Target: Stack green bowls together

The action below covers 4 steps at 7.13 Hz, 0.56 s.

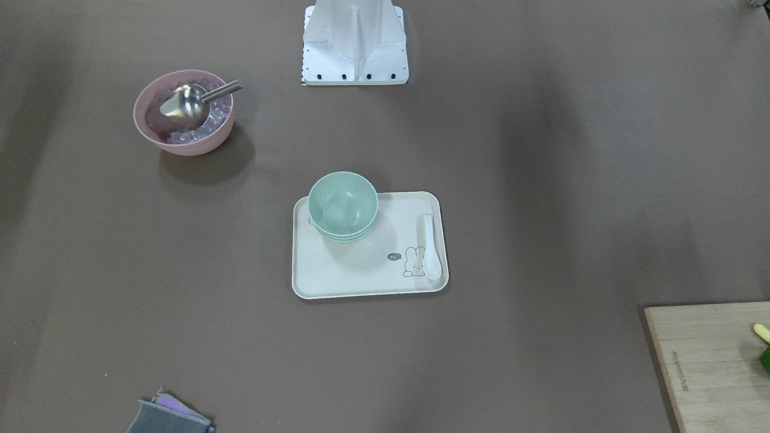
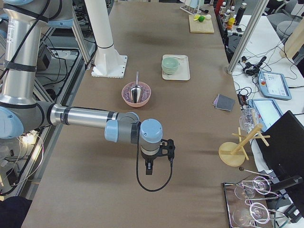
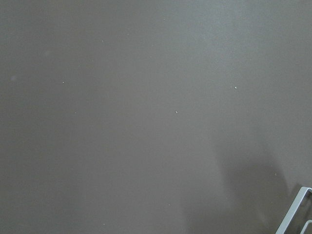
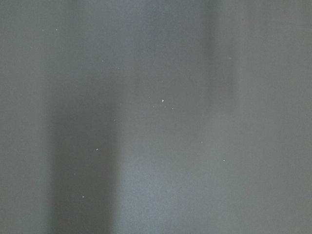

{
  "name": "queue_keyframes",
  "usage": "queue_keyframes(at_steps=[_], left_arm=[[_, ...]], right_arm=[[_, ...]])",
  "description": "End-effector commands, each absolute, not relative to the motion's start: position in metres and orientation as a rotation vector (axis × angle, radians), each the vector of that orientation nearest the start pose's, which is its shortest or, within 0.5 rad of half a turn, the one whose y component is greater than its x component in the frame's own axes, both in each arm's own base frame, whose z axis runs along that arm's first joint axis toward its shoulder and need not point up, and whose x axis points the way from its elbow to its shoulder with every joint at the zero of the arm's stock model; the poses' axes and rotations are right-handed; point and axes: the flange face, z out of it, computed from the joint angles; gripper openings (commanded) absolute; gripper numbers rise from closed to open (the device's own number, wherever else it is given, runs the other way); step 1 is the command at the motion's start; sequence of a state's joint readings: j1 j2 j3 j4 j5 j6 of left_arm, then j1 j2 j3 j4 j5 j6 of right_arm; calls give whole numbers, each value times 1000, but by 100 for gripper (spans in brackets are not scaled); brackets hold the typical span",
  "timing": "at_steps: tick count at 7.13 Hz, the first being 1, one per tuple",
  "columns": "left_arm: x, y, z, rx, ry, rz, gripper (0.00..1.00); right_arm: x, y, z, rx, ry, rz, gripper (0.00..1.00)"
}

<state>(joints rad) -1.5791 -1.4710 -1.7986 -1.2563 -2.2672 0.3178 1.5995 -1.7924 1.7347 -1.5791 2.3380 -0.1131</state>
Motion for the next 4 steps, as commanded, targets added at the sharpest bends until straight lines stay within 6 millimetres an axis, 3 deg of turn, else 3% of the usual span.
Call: queue_keyframes(at_steps=[1, 4], left_arm=[[-73, -430, 629, -65, 716, 231, 98], [-73, -430, 631, -68, 717, 233, 98]], right_arm=[[74, -391, 678, -10, -774, -57, 100], [73, -392, 677, -9, -774, -60, 100]])
